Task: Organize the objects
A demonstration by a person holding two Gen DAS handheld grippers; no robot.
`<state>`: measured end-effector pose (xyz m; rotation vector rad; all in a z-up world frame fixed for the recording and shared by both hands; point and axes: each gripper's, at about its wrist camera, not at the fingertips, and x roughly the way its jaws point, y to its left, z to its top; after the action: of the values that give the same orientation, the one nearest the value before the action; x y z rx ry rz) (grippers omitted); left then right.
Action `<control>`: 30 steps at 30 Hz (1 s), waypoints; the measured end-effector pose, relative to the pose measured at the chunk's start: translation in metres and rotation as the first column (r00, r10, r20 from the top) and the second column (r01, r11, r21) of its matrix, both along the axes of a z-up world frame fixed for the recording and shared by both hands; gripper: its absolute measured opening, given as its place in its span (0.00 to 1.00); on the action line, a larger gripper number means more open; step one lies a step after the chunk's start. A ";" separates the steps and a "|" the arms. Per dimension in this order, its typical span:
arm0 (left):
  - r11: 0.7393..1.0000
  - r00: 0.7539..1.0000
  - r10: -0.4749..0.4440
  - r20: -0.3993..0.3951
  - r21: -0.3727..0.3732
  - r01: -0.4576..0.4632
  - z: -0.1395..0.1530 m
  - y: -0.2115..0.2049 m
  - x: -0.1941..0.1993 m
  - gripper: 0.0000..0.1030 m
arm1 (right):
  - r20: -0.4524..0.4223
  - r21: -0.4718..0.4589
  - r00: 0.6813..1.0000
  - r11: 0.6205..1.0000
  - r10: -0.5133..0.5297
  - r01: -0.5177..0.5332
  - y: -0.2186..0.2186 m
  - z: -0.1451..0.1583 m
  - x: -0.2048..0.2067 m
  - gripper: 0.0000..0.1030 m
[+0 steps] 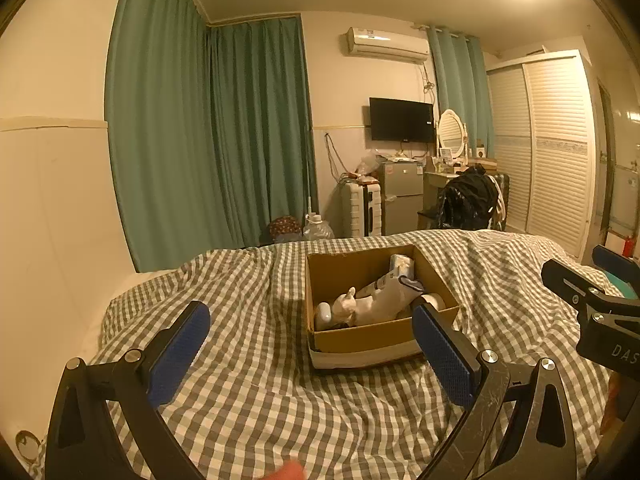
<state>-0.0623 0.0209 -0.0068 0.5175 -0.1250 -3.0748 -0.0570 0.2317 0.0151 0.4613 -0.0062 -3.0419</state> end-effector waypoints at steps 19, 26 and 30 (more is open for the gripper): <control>1.000 1.000 0.000 0.015 -0.002 0.000 -0.002 0.000 -0.002 1.00 | 0.007 0.002 1.000 1.000 0.001 -0.001 -0.003 -0.003 -0.002 0.99; 1.000 1.000 0.000 0.017 -0.002 0.000 -0.003 0.001 -0.002 1.00 | 0.009 0.003 1.000 1.000 0.003 -0.003 -0.003 -0.004 -0.003 0.99; 1.000 1.000 0.000 0.019 -0.003 0.000 -0.004 0.001 -0.002 1.00 | 0.010 0.003 1.000 1.000 0.003 -0.003 -0.003 -0.005 -0.003 0.99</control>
<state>-0.0644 0.0216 -0.0106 0.5472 -0.1302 -3.0697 -0.0596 0.2285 0.0102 0.4758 -0.0014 -3.0370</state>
